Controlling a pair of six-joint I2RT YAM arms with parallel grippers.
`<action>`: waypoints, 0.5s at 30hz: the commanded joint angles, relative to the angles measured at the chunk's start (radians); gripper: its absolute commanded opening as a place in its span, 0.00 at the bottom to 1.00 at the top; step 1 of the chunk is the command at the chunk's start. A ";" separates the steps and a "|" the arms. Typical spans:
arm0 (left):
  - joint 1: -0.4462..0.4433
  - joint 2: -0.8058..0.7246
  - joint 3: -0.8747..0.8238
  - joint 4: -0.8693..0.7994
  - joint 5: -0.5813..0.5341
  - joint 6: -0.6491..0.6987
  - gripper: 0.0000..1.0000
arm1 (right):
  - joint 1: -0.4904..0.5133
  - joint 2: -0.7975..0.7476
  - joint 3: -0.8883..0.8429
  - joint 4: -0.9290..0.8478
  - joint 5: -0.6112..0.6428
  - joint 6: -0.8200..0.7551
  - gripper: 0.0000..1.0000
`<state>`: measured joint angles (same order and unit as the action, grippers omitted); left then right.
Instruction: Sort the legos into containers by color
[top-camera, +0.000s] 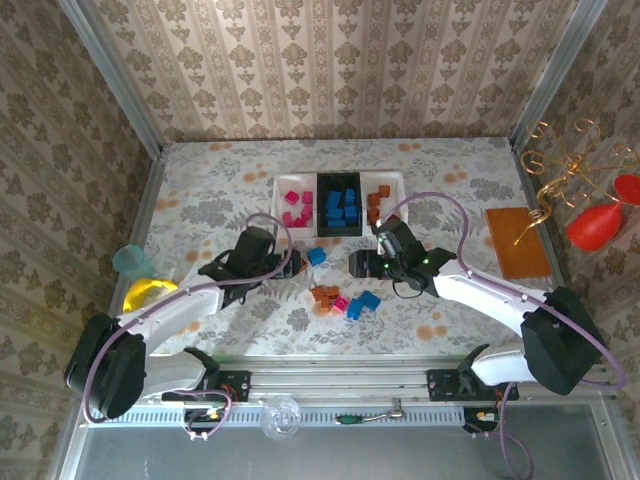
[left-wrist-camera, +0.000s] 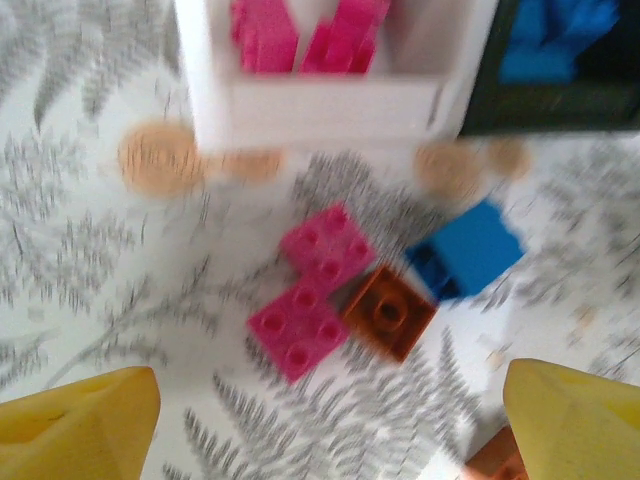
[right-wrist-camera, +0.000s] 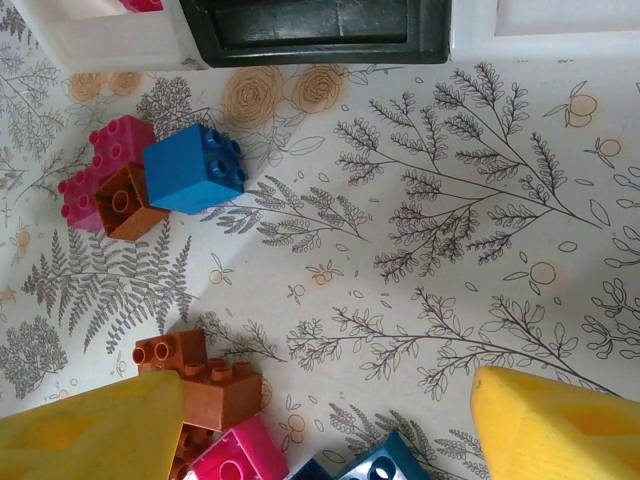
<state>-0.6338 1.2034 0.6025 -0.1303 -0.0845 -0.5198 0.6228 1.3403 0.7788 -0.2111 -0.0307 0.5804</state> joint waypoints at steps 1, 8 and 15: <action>0.014 0.023 -0.026 0.039 0.048 -0.029 0.84 | 0.008 -0.006 -0.001 0.004 0.024 0.012 0.77; 0.048 0.168 -0.005 0.078 0.087 0.004 0.76 | 0.008 -0.025 -0.003 -0.014 0.047 0.010 0.77; 0.049 0.253 0.036 0.091 0.067 0.034 0.70 | 0.008 -0.040 -0.005 -0.022 0.064 0.009 0.77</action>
<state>-0.5880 1.4330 0.5938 -0.0673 -0.0208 -0.5182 0.6247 1.3254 0.7788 -0.2119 -0.0029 0.5804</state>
